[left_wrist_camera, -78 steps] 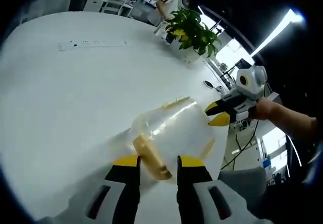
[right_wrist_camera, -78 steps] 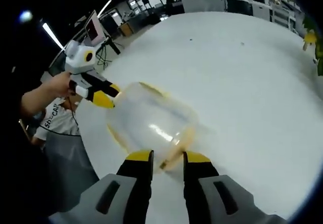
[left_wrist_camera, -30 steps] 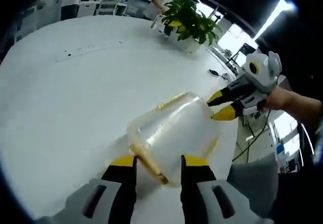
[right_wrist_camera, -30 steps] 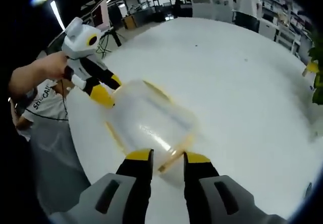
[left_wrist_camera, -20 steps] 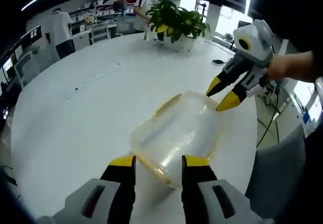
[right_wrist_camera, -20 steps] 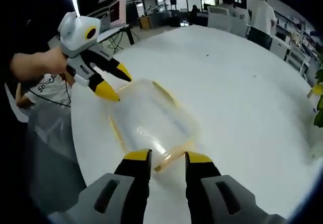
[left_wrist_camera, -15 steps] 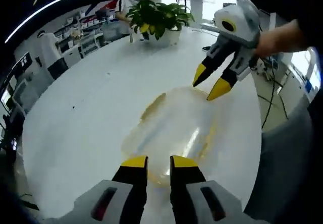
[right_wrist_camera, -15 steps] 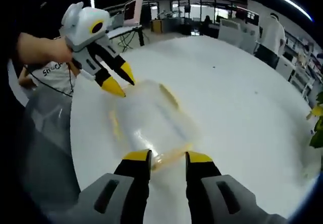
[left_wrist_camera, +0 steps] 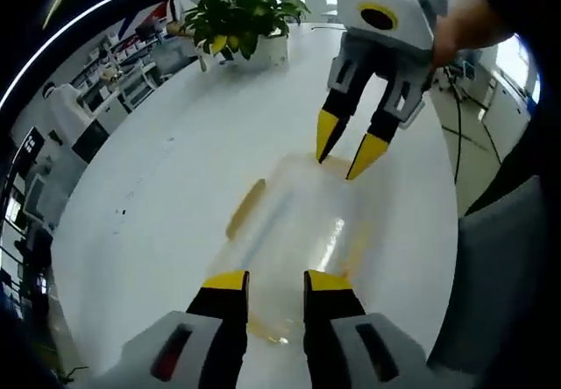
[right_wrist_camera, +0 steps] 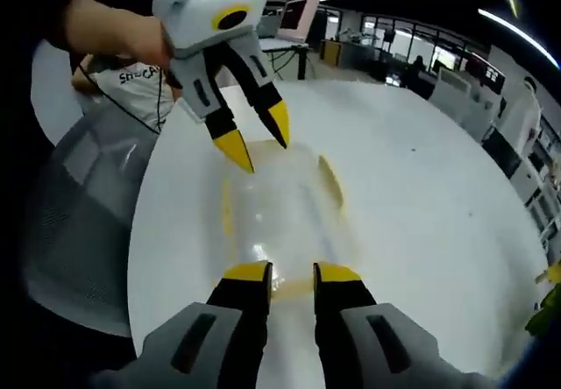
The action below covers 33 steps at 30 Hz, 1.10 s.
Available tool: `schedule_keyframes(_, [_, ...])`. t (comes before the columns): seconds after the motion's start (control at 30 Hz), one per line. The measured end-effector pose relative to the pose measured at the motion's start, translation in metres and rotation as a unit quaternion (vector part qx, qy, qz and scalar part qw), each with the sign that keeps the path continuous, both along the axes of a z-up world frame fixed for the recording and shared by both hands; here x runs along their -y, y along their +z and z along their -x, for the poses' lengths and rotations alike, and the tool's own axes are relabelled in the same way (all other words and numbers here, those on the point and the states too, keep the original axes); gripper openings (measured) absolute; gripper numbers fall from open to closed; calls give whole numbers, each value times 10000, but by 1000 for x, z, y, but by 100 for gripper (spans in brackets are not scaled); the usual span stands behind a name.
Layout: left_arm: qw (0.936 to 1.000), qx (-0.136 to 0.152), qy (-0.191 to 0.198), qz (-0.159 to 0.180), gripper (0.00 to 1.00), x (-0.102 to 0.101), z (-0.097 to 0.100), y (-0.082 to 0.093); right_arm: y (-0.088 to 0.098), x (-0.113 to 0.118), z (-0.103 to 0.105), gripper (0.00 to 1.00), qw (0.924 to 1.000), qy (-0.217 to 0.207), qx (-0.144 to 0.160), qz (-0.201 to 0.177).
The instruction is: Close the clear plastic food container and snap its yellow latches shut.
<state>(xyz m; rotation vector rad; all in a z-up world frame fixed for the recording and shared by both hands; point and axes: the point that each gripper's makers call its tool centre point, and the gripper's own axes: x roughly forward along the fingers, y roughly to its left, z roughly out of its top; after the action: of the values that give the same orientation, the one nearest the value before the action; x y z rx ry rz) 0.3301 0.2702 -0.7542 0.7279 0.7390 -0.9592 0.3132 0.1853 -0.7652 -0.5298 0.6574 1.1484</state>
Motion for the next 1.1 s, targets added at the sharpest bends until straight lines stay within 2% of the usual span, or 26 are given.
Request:
schedule_keyframes(0.1, [10000,-63,34,43,18,1,-1,1,6,-12,-3,20,9990,-105,-135,-424])
schedule_keyframes(0.23, [9998,-74,59,146,18,7,-1,4,7,-23,-6,23,9985,6,-40,-542])
schedule_keyframes(0.37, [9998,-55,-174,99,19,15,6,2,9,-36,-6,23,9981,235,2,-574])
schedule_keyframes(0.47, [9997,-108,-170,145,19,17,7,3,13,-46,-9,24,9972,303,46,-688])
schedule_keyframes(0.8, [9995,-125,-179,207,19,20,5,0,9,-56,-9,28,9970,390,83,-667])
schedule_keyframes(0.9, [9992,-233,-233,215,20,20,10,0,5,-56,-12,34,9972,403,242,-584])
schedule_keyframes(1.0, [9988,-327,-286,213,21,20,17,-1,2,-57,-13,33,9972,458,217,-557])
schedule_keyframes(1.1, [9985,-179,-498,114,23,22,20,0,3,-59,-16,33,9971,466,198,-577])
